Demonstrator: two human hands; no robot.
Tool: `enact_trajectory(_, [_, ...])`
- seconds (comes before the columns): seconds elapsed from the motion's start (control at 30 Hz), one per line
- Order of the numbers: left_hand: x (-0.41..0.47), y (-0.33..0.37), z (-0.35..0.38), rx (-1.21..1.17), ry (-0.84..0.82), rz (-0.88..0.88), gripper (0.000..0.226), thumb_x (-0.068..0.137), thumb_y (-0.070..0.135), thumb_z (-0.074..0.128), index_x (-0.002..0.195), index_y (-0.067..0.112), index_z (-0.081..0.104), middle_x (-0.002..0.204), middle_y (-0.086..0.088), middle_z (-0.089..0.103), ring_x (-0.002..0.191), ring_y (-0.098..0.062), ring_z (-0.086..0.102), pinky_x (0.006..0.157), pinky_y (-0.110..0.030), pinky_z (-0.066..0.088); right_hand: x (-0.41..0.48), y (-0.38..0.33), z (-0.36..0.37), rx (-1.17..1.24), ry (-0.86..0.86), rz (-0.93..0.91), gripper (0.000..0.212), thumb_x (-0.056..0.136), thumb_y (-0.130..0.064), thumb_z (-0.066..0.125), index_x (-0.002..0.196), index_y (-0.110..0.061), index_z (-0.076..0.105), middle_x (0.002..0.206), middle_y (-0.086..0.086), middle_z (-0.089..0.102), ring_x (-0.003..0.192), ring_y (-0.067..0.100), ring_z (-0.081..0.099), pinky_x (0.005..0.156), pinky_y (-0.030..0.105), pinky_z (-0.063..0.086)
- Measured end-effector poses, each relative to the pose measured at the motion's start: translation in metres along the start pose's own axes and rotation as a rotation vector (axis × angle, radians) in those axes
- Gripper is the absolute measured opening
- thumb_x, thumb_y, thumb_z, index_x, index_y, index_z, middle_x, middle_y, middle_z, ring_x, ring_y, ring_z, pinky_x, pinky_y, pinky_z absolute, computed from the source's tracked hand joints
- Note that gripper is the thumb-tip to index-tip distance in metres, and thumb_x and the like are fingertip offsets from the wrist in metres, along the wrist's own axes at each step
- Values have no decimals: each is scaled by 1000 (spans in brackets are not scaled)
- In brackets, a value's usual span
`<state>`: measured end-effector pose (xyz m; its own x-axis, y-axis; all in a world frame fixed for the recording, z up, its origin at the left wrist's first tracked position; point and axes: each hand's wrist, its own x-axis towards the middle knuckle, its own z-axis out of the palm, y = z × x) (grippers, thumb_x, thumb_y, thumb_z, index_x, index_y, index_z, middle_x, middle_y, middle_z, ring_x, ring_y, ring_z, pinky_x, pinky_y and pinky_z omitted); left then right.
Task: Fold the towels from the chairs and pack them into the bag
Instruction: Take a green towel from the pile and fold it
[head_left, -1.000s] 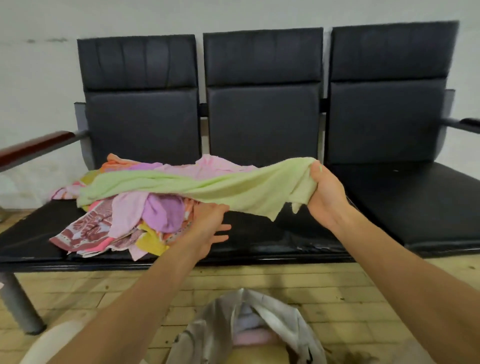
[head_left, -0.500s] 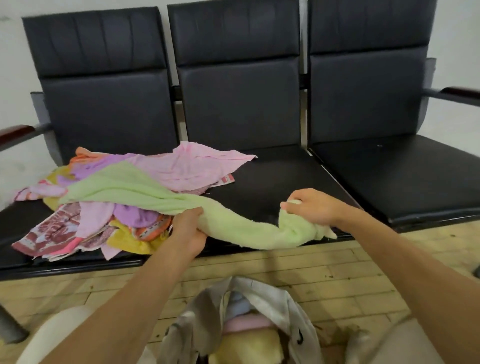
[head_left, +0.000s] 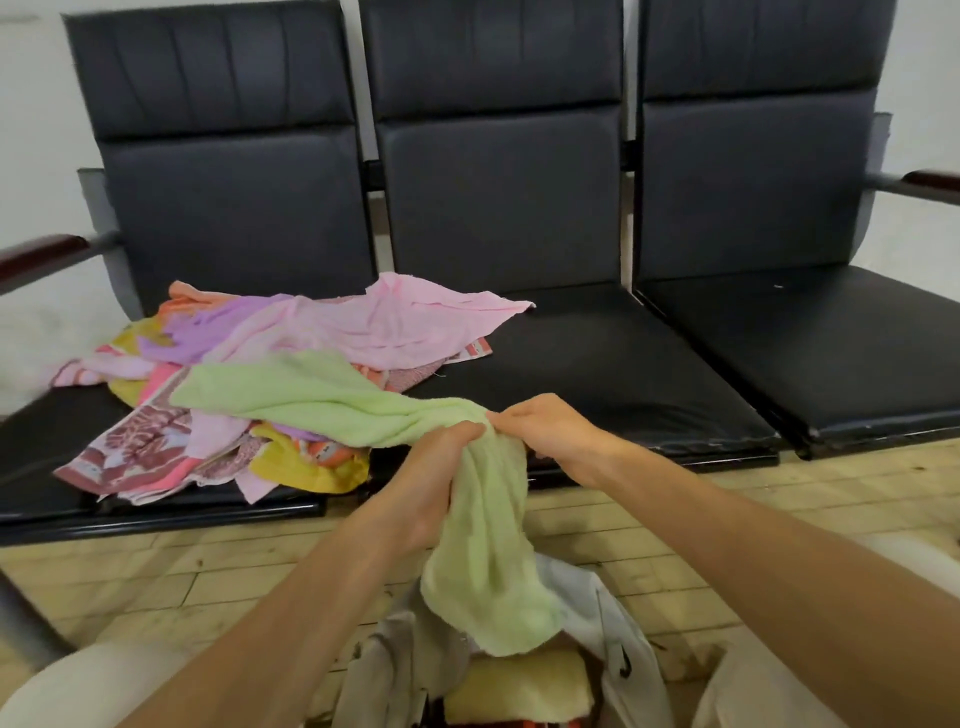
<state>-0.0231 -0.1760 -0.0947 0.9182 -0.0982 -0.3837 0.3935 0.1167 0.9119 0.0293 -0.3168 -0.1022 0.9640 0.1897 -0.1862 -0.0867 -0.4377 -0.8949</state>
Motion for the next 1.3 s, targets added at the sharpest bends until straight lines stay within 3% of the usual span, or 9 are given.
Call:
enact_trajectory(0.17, [-1, -6, -17, 78, 155, 59, 35, 89, 31, 62, 119, 13, 61, 109, -3, 71, 100, -21, 66, 84, -37, 52, 1, -10, -8, 216, 116, 2, 16, 94, -18, 59, 88, -9, 70, 87, 2, 66, 81, 14, 57, 70, 25, 42])
enact_trajectory(0.33, [-15, -5, -29, -89, 78, 68, 26, 86, 13, 65, 112, 7, 68, 105, -8, 73, 93, -22, 71, 73, -31, 54, -5, -12, -40, 480, 208, 28, 28, 97, -14, 46, 107, -8, 71, 123, 24, 63, 102, 34, 63, 102, 49, 45])
enact_trajectory(0.53, [-19, -4, -39, -396, 50, -11, 37, 96, 39, 48, 114, 13, 67, 98, -8, 74, 80, -21, 72, 72, -34, 48, -23, 3, -68, 554, 43, 80, 36, 94, -31, 62, 117, -3, 66, 115, 12, 71, 106, 27, 68, 92, 39, 53])
enact_trajectory(0.7, [-18, -3, -45, -411, 122, -61, 19, 89, 17, 49, 75, 9, 61, 59, -5, 65, 47, -18, 63, 50, -23, 50, -34, 13, -85, 329, 115, 76, 29, 75, 0, 79, 98, -9, 64, 110, 12, 69, 100, 25, 68, 85, 38, 57])
enact_trajectory(0.77, [-18, -4, -46, -353, 111, -64, 13, 84, 5, 50, 88, 9, 62, 75, -7, 66, 55, -19, 65, 47, -25, 52, -36, 17, -91, 108, 132, 78, 41, 72, 3, 81, 105, -13, 63, 108, 8, 66, 100, 23, 64, 81, 36, 57])
enact_trajectory(0.87, [-18, -6, -50, -294, -21, -83, 36, 79, -5, 46, 109, 7, 62, 96, -10, 70, 71, -22, 71, 55, -28, 56, -36, 27, -99, -375, 143, 105, 43, 70, -7, 85, 108, -11, 66, 104, 5, 64, 97, 21, 60, 76, 30, 50])
enact_trajectory(1.0, [-18, -16, -57, -116, -60, -224, 32, 80, 19, 62, 109, 6, 63, 96, -11, 69, 79, -26, 67, 71, -35, 52, -38, 42, -108, -785, 98, 229, 32, 70, -27, 86, 84, -7, 64, 88, 7, 65, 77, 21, 60, 62, 29, 47])
enact_trajectory(1.2, [-23, -41, -56, 108, -45, -351, 44, 75, 22, 76, 117, 16, 64, 109, -13, 71, 95, -27, 67, 77, -43, 56, -48, 45, -116, -288, 0, 211, 34, 84, -34, 74, 99, -4, 70, 100, 7, 70, 95, 21, 67, 83, 32, 56])
enact_trajectory(1.3, [-23, -33, -51, 62, -20, -296, 25, 83, 18, 70, 107, 12, 67, 97, -11, 74, 78, -22, 70, 66, -34, 59, -52, 41, -118, -146, 20, 188, 35, 93, -37, 62, 106, -5, 67, 106, 7, 69, 99, 20, 66, 86, 34, 55])
